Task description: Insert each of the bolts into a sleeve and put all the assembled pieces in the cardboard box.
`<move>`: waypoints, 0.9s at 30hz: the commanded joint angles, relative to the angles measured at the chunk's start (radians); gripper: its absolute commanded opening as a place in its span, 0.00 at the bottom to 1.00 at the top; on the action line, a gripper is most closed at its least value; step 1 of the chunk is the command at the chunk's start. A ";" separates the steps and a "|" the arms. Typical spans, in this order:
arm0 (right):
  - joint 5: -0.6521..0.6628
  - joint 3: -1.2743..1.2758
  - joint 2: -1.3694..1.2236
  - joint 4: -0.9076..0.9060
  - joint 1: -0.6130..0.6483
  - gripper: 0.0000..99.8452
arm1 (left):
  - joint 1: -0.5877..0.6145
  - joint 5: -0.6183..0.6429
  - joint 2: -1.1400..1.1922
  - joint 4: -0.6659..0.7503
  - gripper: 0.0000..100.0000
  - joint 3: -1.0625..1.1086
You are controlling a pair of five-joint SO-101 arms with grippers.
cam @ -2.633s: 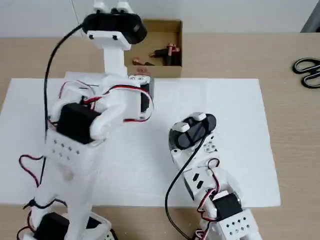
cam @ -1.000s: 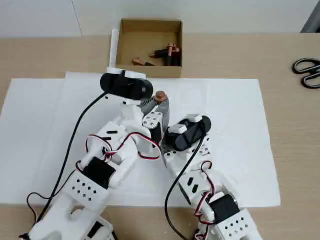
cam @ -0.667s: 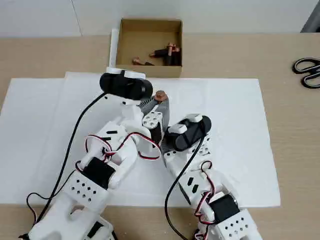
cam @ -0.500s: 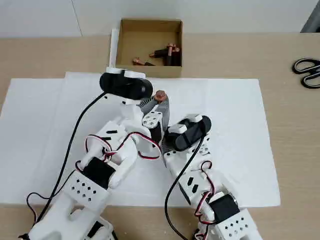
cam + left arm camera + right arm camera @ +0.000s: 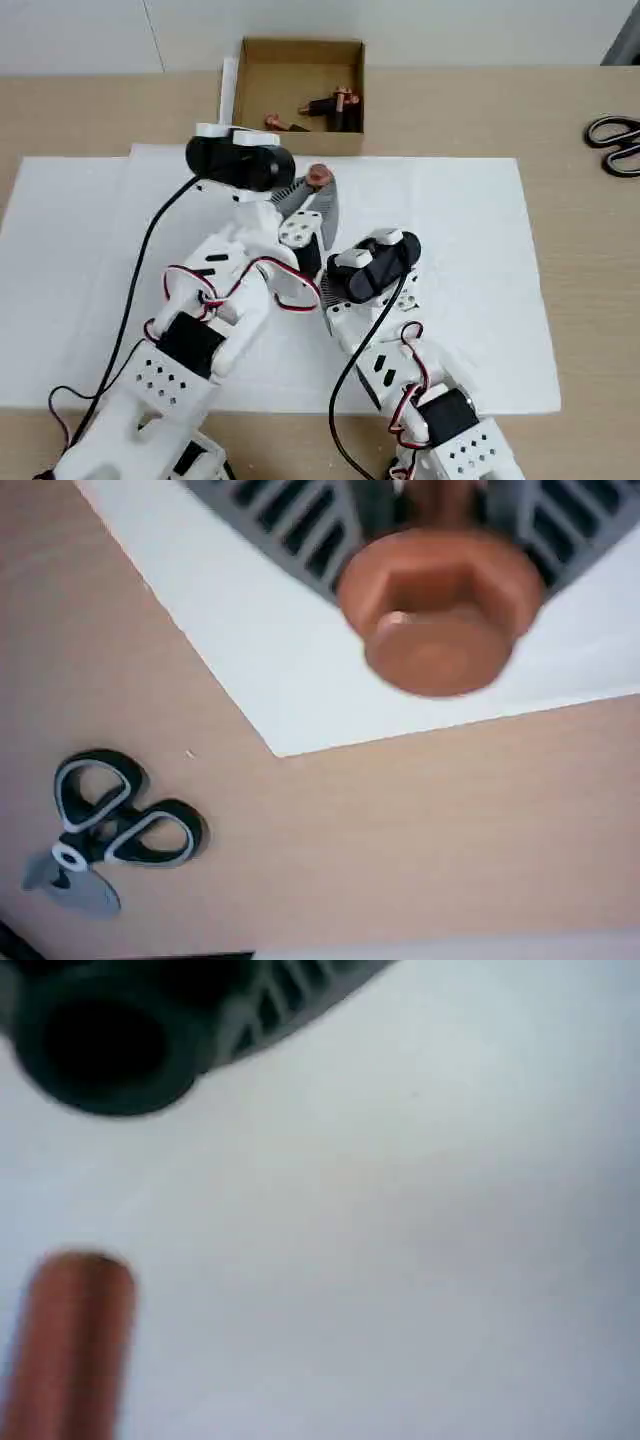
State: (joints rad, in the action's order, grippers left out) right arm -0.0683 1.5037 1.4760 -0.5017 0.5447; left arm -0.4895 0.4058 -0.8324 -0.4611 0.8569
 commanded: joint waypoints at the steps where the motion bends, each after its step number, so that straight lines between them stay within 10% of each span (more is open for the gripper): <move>1: -0.011 -0.005 0.024 0.025 0.002 0.00 | -0.014 0.000 -0.029 0.028 0.00 -0.045; 27: -0.008 0.009 0.024 0.030 0.002 0.00 | -0.043 0.003 -0.034 -0.043 0.00 0.062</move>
State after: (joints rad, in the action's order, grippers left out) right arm -0.0683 1.5221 1.4791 -0.5017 0.5462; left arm -0.5278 0.4058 -0.8385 -0.5086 0.9168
